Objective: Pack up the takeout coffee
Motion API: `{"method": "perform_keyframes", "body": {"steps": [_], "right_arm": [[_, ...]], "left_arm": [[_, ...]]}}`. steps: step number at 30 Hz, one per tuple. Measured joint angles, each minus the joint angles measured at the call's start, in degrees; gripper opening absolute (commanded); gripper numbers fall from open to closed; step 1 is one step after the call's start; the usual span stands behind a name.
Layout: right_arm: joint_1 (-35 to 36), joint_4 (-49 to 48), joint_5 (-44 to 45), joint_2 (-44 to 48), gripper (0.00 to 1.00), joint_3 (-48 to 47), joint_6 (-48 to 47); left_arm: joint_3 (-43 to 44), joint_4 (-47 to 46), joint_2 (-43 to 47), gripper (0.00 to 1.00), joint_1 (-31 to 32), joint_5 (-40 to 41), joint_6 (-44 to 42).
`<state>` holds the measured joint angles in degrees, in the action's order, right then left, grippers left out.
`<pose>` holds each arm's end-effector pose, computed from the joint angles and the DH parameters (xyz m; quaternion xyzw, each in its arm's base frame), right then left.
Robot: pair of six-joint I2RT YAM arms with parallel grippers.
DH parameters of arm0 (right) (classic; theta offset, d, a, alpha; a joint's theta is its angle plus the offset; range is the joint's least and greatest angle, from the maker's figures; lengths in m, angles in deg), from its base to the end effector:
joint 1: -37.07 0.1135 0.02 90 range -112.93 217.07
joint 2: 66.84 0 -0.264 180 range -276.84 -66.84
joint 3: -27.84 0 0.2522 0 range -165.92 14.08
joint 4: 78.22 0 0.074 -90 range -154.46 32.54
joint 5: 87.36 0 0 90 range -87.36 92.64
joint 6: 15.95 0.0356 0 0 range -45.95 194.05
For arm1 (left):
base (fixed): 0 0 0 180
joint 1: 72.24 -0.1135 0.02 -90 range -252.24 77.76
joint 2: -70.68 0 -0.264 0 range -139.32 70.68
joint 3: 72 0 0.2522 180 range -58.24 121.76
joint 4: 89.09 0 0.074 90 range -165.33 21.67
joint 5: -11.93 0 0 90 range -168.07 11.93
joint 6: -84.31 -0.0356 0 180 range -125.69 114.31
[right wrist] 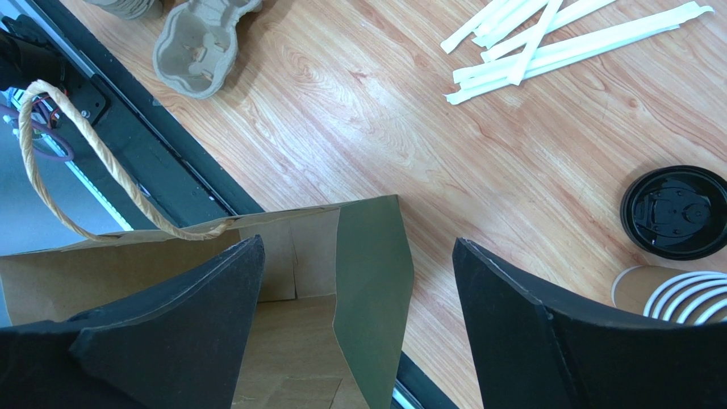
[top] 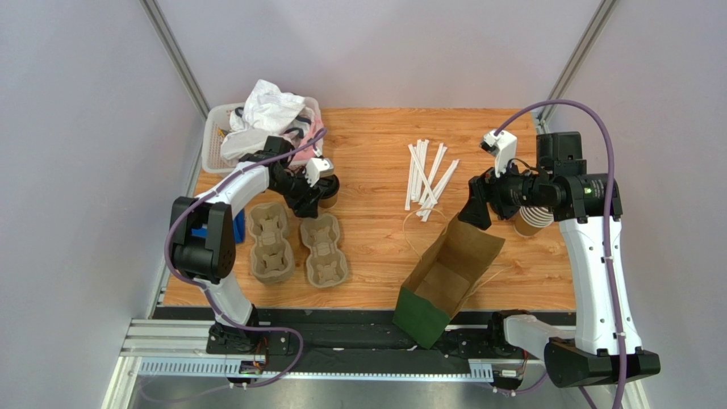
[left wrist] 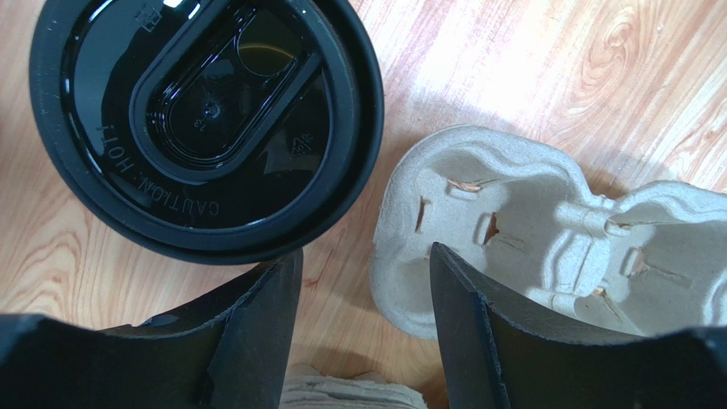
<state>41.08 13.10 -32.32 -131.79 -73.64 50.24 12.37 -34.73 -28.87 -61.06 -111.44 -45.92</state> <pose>0.1685 0.0323 0.4185 -0.3067 0.8606 0.2324 0.3334 0.3331 -0.0858 0.2106 0.4548 0.8273 -0.2308 0.2355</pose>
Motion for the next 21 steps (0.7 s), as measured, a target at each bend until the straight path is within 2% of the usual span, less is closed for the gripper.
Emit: {"method": "perform_keyframes", "body": {"steps": [11,18,20,21], "right_arm": [[0.0,0.0,0.0,0.0,0.86,-0.5,0.0],[0.0,0.0,0.0,-0.3,0.86,-0.5,0.0],[-0.1,0.0,0.2,-0.4,0.86,-0.5,0.0],[-0.1,0.0,0.3,-0.4,0.86,-0.5,0.0]], "left_arm": [[-2.7,-1.0,-1.3,0.56,0.0,0.4,0.2],[-4.7,-1.4,-1.3,0.36,0.1,0.1,0.5],[-5.0,-1.7,-1.3,0.35,0.1,-0.3,0.9],[-5.2,-1.9,-1.3,0.37,0.1,-0.6,1.2]]}}
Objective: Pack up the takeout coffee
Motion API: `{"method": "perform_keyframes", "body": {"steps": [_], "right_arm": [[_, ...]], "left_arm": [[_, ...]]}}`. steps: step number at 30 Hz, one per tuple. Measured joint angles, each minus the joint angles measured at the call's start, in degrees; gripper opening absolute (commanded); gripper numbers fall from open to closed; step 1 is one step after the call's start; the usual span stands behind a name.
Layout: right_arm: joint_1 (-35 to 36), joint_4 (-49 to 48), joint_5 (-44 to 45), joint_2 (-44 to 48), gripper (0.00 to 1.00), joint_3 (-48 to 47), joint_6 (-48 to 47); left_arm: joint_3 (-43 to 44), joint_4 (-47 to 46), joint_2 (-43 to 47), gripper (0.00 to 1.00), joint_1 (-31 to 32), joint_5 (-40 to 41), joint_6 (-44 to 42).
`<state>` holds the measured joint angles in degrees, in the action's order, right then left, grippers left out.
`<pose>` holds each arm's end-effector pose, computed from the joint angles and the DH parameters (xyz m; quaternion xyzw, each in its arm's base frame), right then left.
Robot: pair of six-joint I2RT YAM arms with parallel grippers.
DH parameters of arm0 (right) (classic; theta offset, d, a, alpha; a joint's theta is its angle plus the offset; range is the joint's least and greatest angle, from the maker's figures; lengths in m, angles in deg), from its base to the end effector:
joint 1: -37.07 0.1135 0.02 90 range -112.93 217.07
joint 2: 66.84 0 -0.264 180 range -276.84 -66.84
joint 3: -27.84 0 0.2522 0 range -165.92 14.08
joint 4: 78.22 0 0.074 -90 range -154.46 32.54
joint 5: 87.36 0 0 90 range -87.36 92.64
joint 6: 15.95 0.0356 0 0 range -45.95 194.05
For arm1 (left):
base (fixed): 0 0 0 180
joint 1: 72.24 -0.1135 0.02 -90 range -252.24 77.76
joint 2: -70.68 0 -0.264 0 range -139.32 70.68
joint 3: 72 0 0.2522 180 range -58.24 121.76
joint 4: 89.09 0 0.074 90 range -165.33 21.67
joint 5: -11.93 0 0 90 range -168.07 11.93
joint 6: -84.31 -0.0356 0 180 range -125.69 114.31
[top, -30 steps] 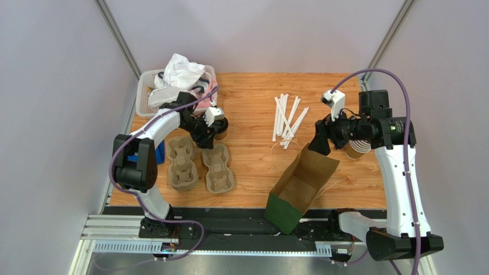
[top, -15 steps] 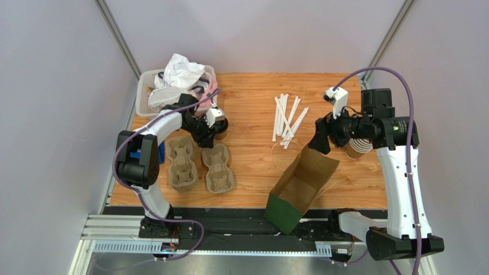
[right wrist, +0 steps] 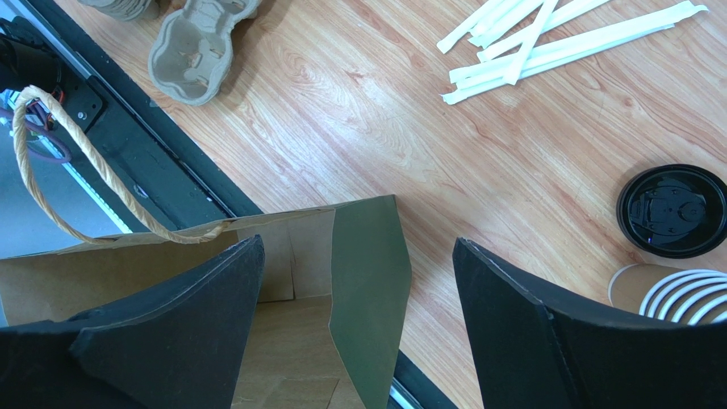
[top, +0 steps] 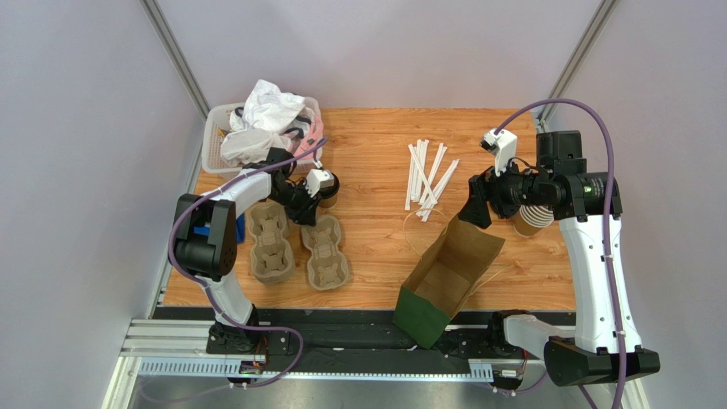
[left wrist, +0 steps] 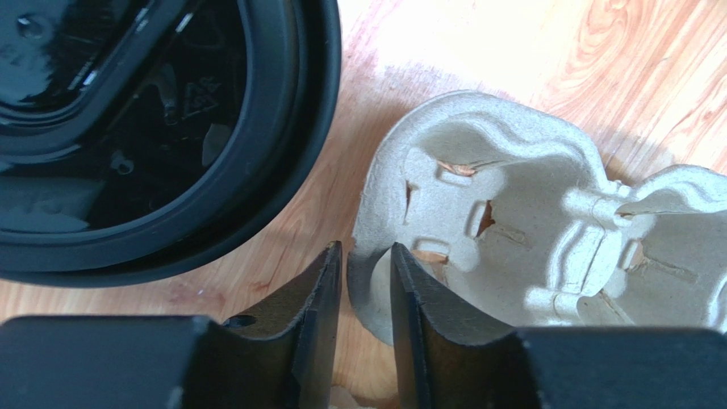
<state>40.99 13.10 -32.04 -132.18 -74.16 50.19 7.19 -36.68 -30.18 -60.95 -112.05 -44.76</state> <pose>0.1701 0.0320 0.4198 -0.3062 0.8612 0.2295 0.3345 0.3222 -0.0846 0.1801 0.4396 0.8399 -0.2491 0.1980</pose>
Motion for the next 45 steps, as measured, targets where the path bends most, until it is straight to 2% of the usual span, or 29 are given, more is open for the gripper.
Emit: {"method": "perform_keyframes", "body": {"steps": [3,10,13,14,19,20,22,27,31,34,35,41,45], "right_arm": [[-0.1,0.0,0.1,0.0,0.86,0.0,0.0],[-0.3,0.0,0.1,0.0,0.86,0.0,-0.2],[-0.3,0.0,0.1,0.0,0.86,0.0,-0.2],[-0.3,0.0,0.1,0.0,0.86,0.0,-0.2],[-0.3,0.0,0.2,0.0,0.86,0.0,-0.4],[-0.4,0.0,0.2,0.0,0.86,0.0,-0.4],[-0.6,0.0,0.3,0.0,0.87,0.0,-0.6],[-1.0,0.0,1.2,0.1,0.87,0.1,-1.5],[-1.1,0.0,2.2,0.1,0.87,0.1,-2.2],[-1.1,0.0,2.8,0.1,0.85,0.1,-2.8],[-1.1,0.0,2.8,0.1,0.82,0.1,-3.0],[-1.1,0.0,3.9,0.1,0.77,0.1,-4.6],[-1.1,0.0,4.7,0.1,0.74,0.1,-6.1]], "left_arm": [[-0.5,-0.5,0.0,0.42,0.2,-0.5,0.5],[-0.6,-1.3,0.0,0.43,0.3,-0.5,2.4],[-0.6,-1.5,0.0,0.37,0.5,-0.5,2.8],[-0.6,-1.5,0.0,0.31,0.6,-0.5,3.0],[-0.6,-1.5,0.0,0.15,1.1,-1.6,2.9],[-0.5,-1.2,0.0,0.08,1.1,-1.8,2.9],[-0.6,-0.5,0.5,0.01,1.1,-2.0,2.8],[-0.8,2.4,5.5,0.00,1.1,-1.8,2.6],[0.5,6.8,13.4,0.00,1.1,-1.9,2.6],[5.6,11.4,18.3,0.00,1.1,-1.5,2.5],[7.7,12.6,19.5,0.00,1.1,-1.4,2.5],[25.9,19.5,24.2,0.00,1.1,-1.7,2.8],[34.7,22.4,26.4,0.00,1.1,-2.4,3.7]]}}
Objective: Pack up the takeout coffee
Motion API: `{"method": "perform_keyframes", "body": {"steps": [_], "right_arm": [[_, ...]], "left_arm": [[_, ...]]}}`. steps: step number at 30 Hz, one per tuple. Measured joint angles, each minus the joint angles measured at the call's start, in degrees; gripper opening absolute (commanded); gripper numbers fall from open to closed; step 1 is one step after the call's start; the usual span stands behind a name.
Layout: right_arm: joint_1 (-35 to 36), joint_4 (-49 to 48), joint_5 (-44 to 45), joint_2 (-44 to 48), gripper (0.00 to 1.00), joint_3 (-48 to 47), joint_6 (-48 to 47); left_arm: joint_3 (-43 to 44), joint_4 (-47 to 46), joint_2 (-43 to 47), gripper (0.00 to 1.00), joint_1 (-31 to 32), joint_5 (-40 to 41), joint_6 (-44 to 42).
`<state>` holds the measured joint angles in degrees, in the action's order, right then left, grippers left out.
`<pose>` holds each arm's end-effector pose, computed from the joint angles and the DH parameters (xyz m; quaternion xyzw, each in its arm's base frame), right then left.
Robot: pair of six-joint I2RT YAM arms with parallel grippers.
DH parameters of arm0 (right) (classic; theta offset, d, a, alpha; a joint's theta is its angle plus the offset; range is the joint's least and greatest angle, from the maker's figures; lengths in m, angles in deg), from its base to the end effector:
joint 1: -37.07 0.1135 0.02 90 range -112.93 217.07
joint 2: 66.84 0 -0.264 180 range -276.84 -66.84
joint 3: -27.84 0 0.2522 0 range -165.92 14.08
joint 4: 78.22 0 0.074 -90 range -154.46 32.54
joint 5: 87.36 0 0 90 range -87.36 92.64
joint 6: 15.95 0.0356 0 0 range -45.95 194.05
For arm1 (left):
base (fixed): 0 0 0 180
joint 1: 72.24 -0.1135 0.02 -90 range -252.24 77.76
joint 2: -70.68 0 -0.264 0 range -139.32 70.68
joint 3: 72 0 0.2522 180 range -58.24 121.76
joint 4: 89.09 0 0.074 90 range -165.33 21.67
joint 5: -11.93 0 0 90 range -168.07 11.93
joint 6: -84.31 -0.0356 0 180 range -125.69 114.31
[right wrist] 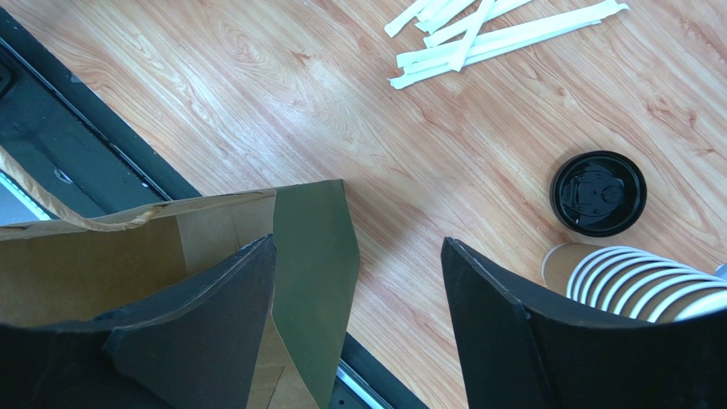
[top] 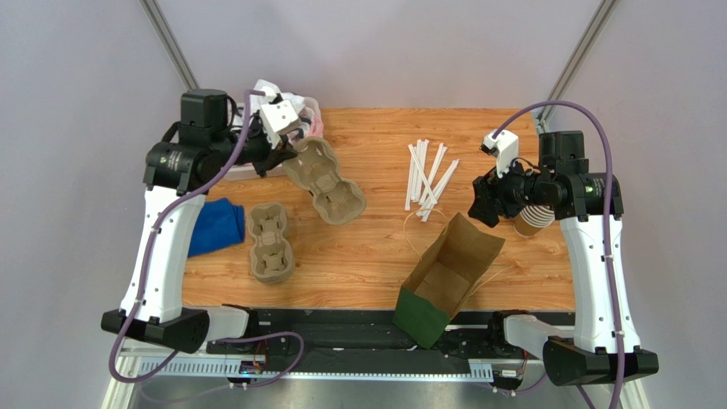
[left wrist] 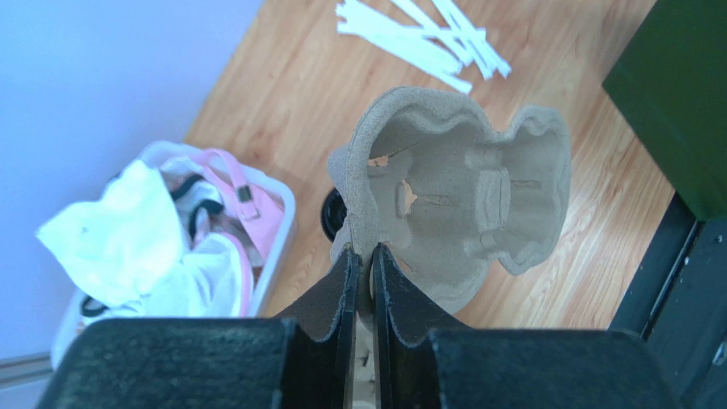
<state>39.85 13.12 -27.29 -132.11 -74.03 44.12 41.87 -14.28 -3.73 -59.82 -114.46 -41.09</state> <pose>0.1715 0.0261 0.4180 -0.3343 0.8614 0.1705 0.3422 0.2176 -0.0696 0.4687 0.4731 0.7135 -0.1850 0.4826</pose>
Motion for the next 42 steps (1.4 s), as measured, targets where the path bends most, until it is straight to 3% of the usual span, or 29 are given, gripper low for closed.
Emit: {"method": "perform_keyframes", "body": {"steps": [8,15,21,33,36,37,42], "right_arm": [[0.0,0.0,0.5,0.6,0.71,0.1,-4.3],[1.9,-0.2,0.5,6.4,0.70,2.5,-5.9],[5.1,0.0,1.6,10.0,0.62,7.6,-6.1],[5.4,0.3,4.8,7.6,0.39,8.9,-7.0],[5.4,0.3,5.4,6.7,0.18,8.9,-7.1],[5.4,0.3,5.6,6.4,0.03,8.9,-7.2],[5.4,0.5,5.3,4.7,0.00,8.3,-7.0]], "left_arm": [[10.4,2.6,0.5,0.00,0.1,-2.3,5.8],[11.3,2.5,0.5,0.00,0.9,-2.3,9.6],[11.3,1.5,0.5,0.00,1.5,-2.3,11.5],[10.9,0.0,1.7,0.00,3.7,-4.3,11.5],[10.9,-0.2,2.4,0.00,3.8,-5.3,11.7],[10.9,-0.4,2.6,0.00,3.8,-5.6,11.9],[11.0,-2.5,3.5,0.00,4.8,-6.8,13.4]]}}
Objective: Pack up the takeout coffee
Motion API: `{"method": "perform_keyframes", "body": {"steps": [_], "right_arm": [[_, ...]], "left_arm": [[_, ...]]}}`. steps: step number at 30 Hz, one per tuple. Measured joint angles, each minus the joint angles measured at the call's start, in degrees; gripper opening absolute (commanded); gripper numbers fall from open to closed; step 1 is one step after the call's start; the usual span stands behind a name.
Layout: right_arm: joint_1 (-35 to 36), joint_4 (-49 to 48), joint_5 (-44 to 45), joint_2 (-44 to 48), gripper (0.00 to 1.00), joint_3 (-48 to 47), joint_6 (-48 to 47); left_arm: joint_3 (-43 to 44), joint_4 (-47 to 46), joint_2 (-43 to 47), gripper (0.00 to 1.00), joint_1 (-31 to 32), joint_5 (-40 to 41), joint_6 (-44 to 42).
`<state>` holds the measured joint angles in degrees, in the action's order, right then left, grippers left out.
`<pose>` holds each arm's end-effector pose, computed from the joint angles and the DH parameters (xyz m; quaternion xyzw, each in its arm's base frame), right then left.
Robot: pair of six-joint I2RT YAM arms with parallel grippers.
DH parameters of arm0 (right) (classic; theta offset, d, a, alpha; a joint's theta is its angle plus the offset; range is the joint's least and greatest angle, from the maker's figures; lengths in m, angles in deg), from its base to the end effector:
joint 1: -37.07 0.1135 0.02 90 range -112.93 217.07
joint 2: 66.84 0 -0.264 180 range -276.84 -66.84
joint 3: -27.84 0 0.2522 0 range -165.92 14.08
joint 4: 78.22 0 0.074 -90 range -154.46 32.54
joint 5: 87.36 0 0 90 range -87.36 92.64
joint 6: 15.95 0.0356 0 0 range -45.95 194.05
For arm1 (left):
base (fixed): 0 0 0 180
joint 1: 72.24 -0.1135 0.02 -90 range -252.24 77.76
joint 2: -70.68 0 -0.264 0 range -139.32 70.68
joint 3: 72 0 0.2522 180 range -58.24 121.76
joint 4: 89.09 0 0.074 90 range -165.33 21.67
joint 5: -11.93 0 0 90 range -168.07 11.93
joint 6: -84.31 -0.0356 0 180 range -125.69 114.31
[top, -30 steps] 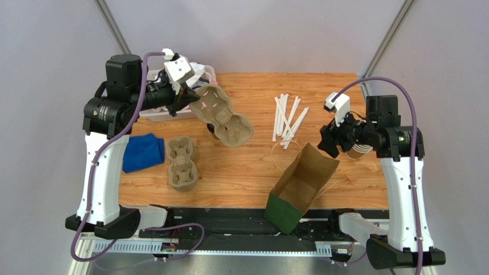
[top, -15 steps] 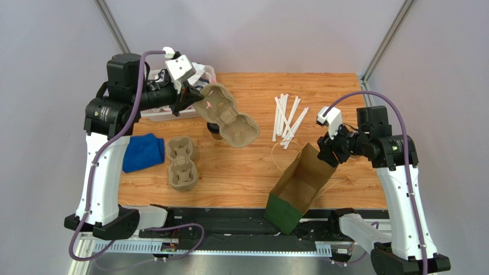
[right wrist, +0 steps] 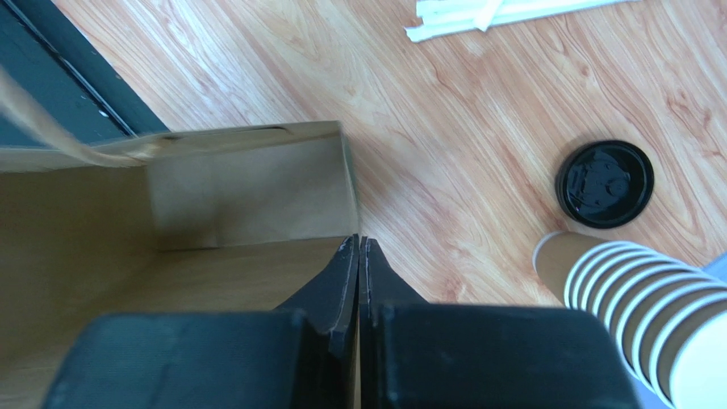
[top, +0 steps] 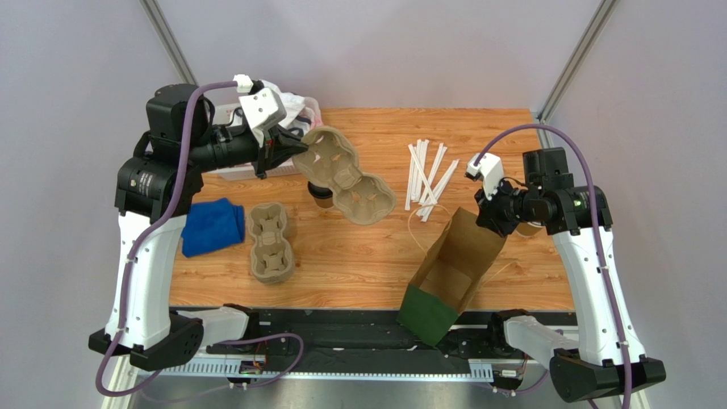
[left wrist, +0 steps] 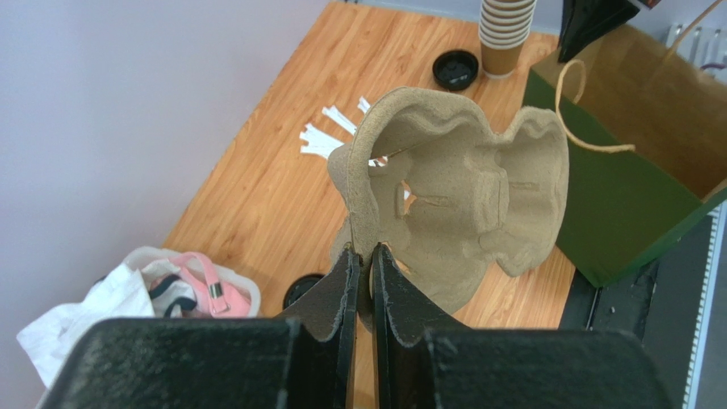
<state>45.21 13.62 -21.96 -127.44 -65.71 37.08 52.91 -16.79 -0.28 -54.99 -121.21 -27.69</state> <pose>0.1533 0.0369 0.3896 -0.4138 0.8474 0.1335 0.3048 0.1620 -0.0758 0.5355 0.4559 0.6380 -0.2753 0.5562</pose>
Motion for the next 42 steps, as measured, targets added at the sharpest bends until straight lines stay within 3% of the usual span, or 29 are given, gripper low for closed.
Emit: {"method": "perform_keyframes", "body": {"steps": [5,9,14,26,34,42], "right_arm": [[1.8,0.1,-2.4,-2.0,0.00,-2.5,1.7],[7.6,0.1,-3.1,-2.2,0.00,-3.4,4.4],[9.6,0.2,-4.1,-3.3,0.00,-4.7,6.3],[10.7,0.3,-5.4,-7.7,0.00,-10.6,8.7],[13.3,0.4,-2.5,-8.0,0.00,-12.7,10.3],[15.4,0.5,-0.3,-8.7,0.00,-16.3,12.7]], "left_arm": [[6.8,-0.6,-1.6,0.00,1.8,-0.3,1.1],[15.6,-1.8,-4.3,0.00,5.1,0.1,1.1],[22.2,-2.9,-7.1,0.00,14.1,2.5,-1.2],[18.4,-0.3,-11.8,0.00,43.4,19.3,-18.4],[18.1,-1.0,-12.1,0.00,48.8,25.7,-23.2],[11.2,-1.0,-11.5,0.00,57.0,34.1,-29.4]]}}
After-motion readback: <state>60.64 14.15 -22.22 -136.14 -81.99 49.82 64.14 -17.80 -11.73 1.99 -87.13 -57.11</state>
